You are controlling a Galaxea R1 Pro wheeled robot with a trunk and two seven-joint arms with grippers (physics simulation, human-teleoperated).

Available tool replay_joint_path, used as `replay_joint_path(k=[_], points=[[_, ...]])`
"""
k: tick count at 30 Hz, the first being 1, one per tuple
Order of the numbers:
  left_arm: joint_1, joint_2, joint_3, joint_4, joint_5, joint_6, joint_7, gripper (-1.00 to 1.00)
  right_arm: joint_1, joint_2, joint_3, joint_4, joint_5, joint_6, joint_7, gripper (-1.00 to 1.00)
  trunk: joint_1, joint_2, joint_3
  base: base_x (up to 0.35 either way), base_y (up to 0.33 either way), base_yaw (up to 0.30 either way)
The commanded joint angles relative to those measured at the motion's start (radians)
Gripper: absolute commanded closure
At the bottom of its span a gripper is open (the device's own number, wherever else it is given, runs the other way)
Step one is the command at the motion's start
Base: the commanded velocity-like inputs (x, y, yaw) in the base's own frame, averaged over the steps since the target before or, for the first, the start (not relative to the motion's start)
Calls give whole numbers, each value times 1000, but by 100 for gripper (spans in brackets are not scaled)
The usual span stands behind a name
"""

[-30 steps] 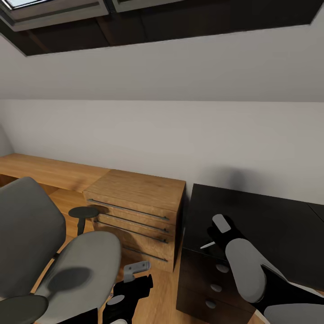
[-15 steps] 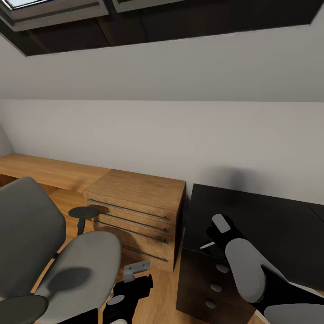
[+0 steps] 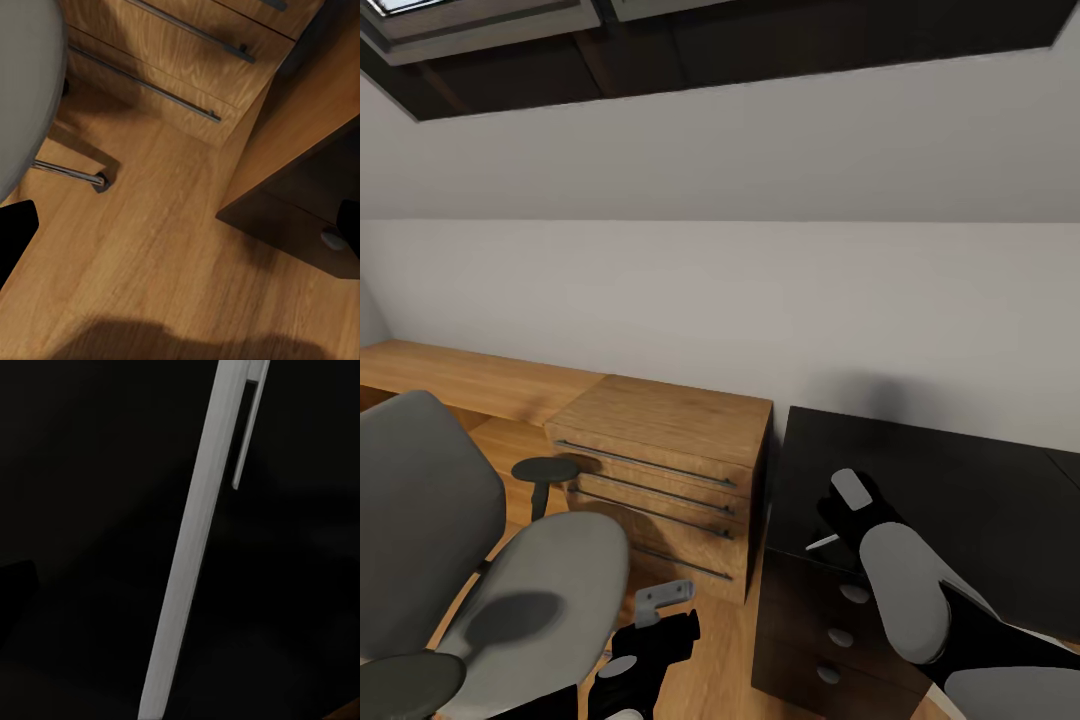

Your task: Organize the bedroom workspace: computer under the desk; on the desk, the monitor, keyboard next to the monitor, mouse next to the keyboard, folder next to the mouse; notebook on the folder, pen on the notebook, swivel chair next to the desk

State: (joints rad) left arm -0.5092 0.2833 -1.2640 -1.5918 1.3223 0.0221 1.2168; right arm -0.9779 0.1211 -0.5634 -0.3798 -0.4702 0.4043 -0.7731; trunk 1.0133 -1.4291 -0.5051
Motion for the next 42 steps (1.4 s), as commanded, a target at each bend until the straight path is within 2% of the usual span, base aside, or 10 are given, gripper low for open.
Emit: replay_joint_path(k=[1,42], points=[[-2,0,-2,-2,2,2,4,-100,22,0,-5,-1,-16,-7,6,-100,0,0,-1,0,0,0],[-2,-1,-9,-2,3,2,4,-100,22,0,-4,-2,-1,-25,-2,-100,0,0,-1,0,0,0]])
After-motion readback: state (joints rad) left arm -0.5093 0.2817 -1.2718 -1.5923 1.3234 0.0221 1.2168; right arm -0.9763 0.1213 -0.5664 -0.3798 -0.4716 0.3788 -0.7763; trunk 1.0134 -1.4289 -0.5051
